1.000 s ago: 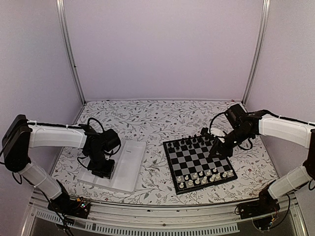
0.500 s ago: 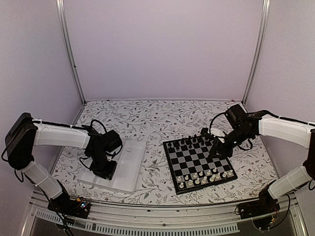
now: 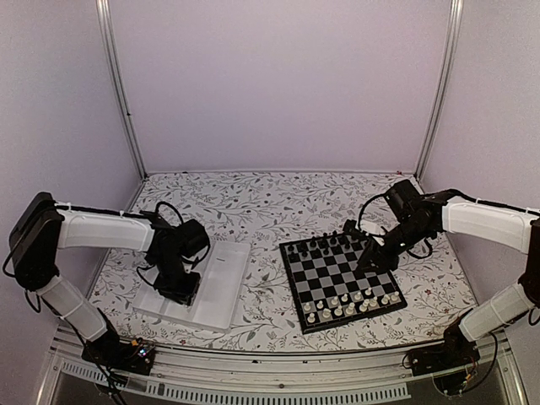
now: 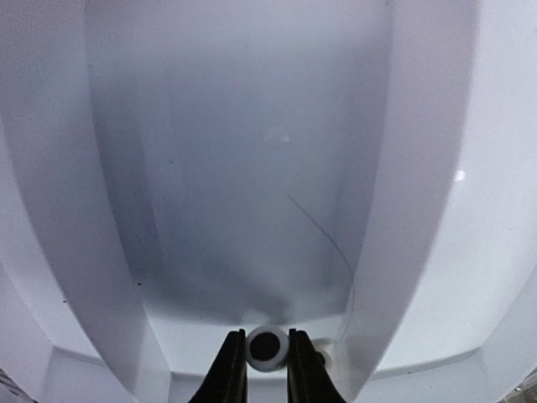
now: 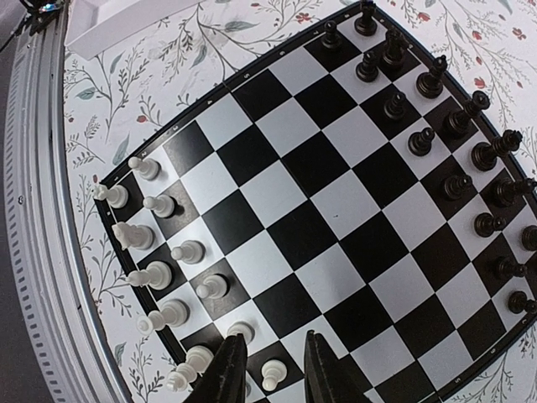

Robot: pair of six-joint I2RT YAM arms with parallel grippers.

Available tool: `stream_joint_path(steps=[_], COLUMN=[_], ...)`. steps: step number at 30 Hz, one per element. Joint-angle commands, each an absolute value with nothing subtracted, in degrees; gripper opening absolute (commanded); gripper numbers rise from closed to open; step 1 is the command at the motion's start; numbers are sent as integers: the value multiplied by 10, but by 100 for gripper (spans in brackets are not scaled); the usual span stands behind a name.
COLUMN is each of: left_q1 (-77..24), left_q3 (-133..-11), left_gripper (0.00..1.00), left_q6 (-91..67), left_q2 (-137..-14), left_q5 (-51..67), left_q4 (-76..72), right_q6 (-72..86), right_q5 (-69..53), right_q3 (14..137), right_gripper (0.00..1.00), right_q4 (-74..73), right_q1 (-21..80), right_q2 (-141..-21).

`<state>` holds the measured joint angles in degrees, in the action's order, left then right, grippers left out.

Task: Set up the chess pieces on the board
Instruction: Pick up the chess piece from the storage box, then place the chess piece on the chessboard.

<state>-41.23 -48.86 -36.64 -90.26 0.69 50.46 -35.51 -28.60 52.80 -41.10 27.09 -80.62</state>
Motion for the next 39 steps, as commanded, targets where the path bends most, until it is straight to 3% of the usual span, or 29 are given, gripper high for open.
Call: stream_joint_path(steps=[1,6,14,28,39], left_q1=[-398,-397,-415,-492,-507], left_q3=[-530,-560,-543,-478,-460], left_gripper=[14,13,16,15,15], left_q6=[-380,-421,-549,-715,-764], left_q2=[-843,-796,-734,-757,-776], left_q5=[-11,-4,32,16,12], left_q4=[534,502,286,-35,-129], right_q6=[-358,-367,-295,-90,-58], right_q5=[-309,-328,-334,-426,-415], right_q3=[535,557,645,793,825], right_gripper=[26,26,28,29,32], right_q4=[-415,-419,-330,-215,-172], right_q1=[271,274,317,401,457], right_q2=[-792,-796,-802,-954,-1000])
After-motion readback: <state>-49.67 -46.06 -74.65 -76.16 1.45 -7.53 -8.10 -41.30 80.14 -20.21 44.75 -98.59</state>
